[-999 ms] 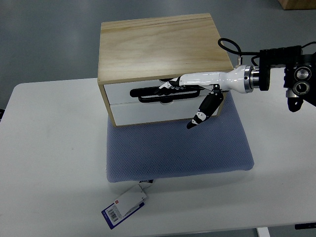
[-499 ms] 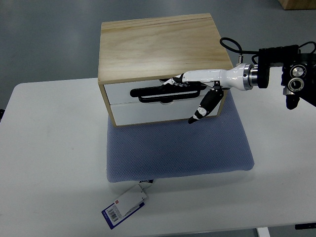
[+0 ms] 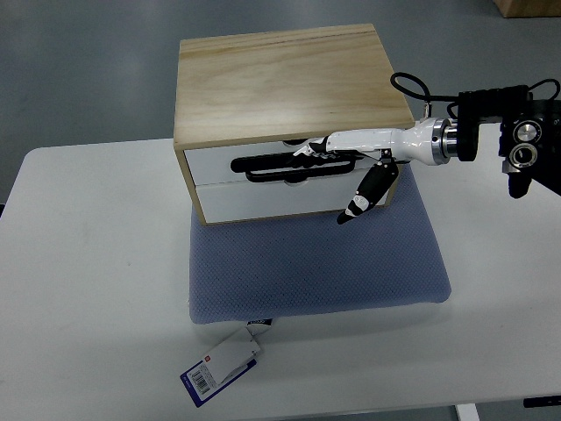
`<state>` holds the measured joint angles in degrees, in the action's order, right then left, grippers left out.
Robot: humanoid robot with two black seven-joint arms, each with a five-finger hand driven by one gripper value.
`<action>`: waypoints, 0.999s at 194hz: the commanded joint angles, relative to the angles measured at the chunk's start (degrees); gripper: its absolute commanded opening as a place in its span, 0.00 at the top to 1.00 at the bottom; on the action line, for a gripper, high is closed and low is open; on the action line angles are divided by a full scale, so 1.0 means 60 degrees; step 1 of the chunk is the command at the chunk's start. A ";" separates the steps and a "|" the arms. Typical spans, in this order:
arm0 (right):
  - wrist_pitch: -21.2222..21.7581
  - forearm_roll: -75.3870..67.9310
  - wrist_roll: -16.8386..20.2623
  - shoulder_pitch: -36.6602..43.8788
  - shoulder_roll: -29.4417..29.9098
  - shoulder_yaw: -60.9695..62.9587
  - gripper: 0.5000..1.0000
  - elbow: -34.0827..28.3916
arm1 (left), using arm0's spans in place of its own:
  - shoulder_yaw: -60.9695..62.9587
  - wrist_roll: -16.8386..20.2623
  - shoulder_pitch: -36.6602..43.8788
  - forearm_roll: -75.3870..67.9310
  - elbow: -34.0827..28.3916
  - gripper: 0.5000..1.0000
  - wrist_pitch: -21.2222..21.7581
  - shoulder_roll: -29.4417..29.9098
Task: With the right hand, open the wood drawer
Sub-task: 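Hook the right hand's fingers into the upper drawer's handle slot, then pull the upper white drawer out toward the robot with the right hand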
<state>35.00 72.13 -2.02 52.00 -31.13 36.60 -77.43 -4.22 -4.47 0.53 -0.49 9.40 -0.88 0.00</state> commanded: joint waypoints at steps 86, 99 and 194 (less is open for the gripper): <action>0.0000 -0.0025 0.0073 -0.0009 0.0003 -0.0094 0.13 -0.0337 | 0.0000 -0.0002 -0.0001 -0.0007 0.0000 0.00 0.0001 0.0000; 0.0000 -0.0025 0.0117 -0.0009 -0.0011 -0.0094 0.13 -0.0469 | 0.0000 -0.0002 -0.0001 -0.0007 0.0000 0.00 0.0001 0.0000; 0.0000 -0.0054 0.0146 -0.0038 -0.0114 -0.0094 0.13 -0.0894 | 0.0000 -0.0002 -0.0001 -0.0007 0.0000 0.00 0.0001 0.0000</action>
<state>35.00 71.92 -1.23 51.77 -31.65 36.03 -81.88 -4.22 -4.49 0.53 -0.49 9.40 -0.88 0.00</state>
